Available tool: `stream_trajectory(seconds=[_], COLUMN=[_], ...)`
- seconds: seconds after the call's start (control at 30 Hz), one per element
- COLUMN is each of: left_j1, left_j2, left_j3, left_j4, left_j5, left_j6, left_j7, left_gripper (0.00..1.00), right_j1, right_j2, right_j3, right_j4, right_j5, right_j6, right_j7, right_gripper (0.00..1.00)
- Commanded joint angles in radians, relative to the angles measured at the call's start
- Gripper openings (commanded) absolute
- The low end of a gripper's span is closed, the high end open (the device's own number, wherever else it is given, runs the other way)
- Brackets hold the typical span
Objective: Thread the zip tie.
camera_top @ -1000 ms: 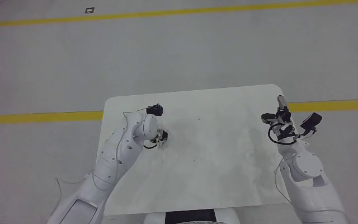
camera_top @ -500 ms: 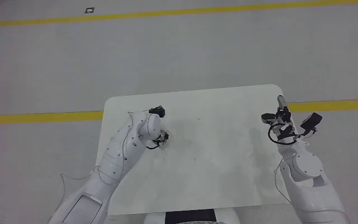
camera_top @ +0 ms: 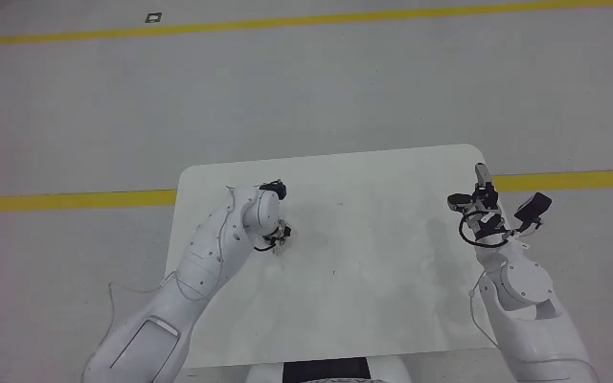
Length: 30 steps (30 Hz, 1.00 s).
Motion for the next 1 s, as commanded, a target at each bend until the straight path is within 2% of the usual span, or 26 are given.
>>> stream_trajectory(seconds=[0.0, 0.27, 0.47, 0.63, 0.87, 0.97], left_j1=[-0.007, -0.025, -0.036, -0.042, -0.051, -0.048], left_j2=[-0.002, -0.008, -0.01, -0.011, -0.01, -0.007], left_j3=[0.008, 0.034, 0.047, 0.055, 0.061, 0.058], left_j4=[0.012, 0.046, 0.062, 0.07, 0.082, 0.07], left_j5=[-0.006, -0.024, -0.031, -0.036, -0.044, -0.044], left_j6=[-0.002, -0.009, -0.004, 0.0, 0.005, 0.011], left_j7=[0.006, 0.02, 0.027, 0.032, 0.033, 0.034], left_gripper=[0.14, 0.14, 0.1, 0.0, 0.0, 0.0], right_j1=[0.0, 0.0, 0.0, 0.0, 0.0, 0.0], right_j2=[0.0, 0.0, 0.0, 0.0, 0.0, 0.0], right_j3=[0.0, 0.0, 0.0, 0.0, 0.0, 0.0], right_j4=[0.0, 0.0, 0.0, 0.0, 0.0, 0.0], right_j5=[0.0, 0.0, 0.0, 0.0, 0.0, 0.0], right_j6=[0.0, 0.0, 0.0, 0.0, 0.0, 0.0], right_j7=[0.0, 0.0, 0.0, 0.0, 0.0, 0.0], right_gripper=[1.0, 1.0, 1.0, 1.0, 1.0, 1.0])
